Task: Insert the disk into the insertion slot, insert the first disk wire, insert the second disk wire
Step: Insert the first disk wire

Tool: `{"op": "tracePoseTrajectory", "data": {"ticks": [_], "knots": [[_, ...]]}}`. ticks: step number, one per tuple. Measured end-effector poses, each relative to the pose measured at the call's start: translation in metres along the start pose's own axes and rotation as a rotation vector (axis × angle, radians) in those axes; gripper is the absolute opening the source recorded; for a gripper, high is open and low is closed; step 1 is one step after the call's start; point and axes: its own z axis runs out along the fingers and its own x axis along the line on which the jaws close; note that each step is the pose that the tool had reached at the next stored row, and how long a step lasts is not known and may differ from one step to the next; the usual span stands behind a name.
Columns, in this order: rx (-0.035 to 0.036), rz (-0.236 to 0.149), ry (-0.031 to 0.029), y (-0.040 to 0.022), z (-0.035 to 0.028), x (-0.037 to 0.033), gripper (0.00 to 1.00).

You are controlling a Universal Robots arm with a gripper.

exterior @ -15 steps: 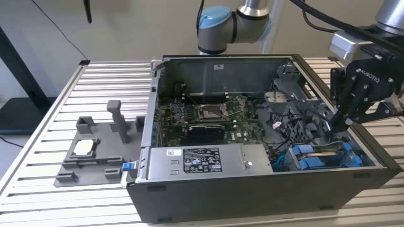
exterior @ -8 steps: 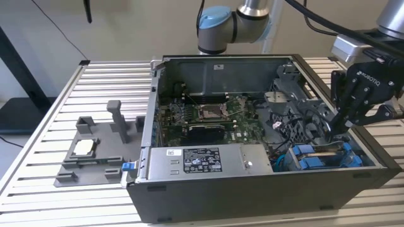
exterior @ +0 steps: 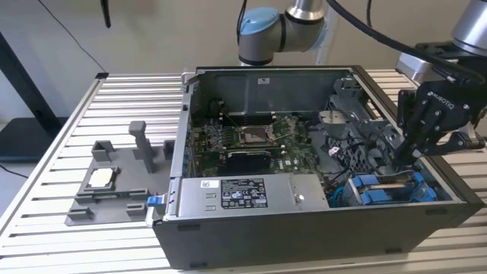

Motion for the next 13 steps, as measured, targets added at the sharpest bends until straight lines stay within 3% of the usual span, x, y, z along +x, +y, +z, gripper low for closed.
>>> {"op": "tracePoseTrajectory", "data": {"ticks": [13], "knots": [[-0.0028,0.062,-0.0039,-0.0029,0.0082,0.0031,0.19]]}}
